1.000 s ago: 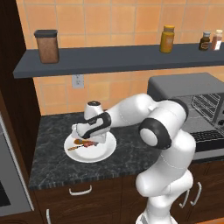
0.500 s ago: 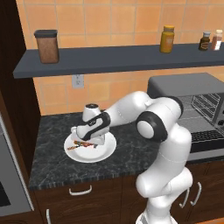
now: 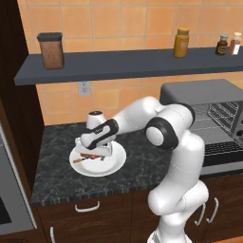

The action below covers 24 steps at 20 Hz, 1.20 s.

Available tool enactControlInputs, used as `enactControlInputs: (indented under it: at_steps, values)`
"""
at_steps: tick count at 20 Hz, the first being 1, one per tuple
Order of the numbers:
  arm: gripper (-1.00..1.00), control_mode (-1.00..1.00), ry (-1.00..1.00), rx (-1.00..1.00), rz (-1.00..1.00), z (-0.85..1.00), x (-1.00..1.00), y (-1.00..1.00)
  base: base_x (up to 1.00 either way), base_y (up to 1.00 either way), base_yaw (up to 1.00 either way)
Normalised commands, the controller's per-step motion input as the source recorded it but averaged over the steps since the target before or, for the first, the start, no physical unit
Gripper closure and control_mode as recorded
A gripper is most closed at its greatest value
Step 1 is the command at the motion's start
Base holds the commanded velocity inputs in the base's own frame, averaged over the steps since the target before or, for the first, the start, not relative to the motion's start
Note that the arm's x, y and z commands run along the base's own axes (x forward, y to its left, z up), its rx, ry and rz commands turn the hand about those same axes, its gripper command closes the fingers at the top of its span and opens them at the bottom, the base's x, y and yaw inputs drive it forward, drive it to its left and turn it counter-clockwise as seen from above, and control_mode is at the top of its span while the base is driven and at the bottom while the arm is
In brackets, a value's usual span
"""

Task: Pick up the kebab skewer and baguette bread, and place them inside the toaster oven. Close the toaster oven door and start by setting the timer.

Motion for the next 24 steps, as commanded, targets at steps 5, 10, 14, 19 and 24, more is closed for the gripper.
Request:
enactControlInputs:
  at_steps: [5, 10, 14, 19, 24]
  values:
    - [1.00, -1.00, -0.03, 0.00, -0.01, -0.42, -0.43, 0.00, 0.00, 0.00, 0.00]
    - [1.00, -1.00, -0.08, 0.04, -0.08, -0.30, -0.44, 0.00, 0.00, 0.00, 0.00]
    - [1.00, -1.00, -0.14, 0.10, -0.07, -0.04, -0.34, -0.16, 0.00, 0.00, 0.00]
    - [1.00, -1.00, -0.16, 0.07, 0.00, 0.20, -0.67, -0.57, 0.00, 0.00, 0.00]
    - [1.00, -1.00, -0.16, 0.06, 0.01, 0.60, -0.54, -0.78, 0.00, 0.00, 0.00]
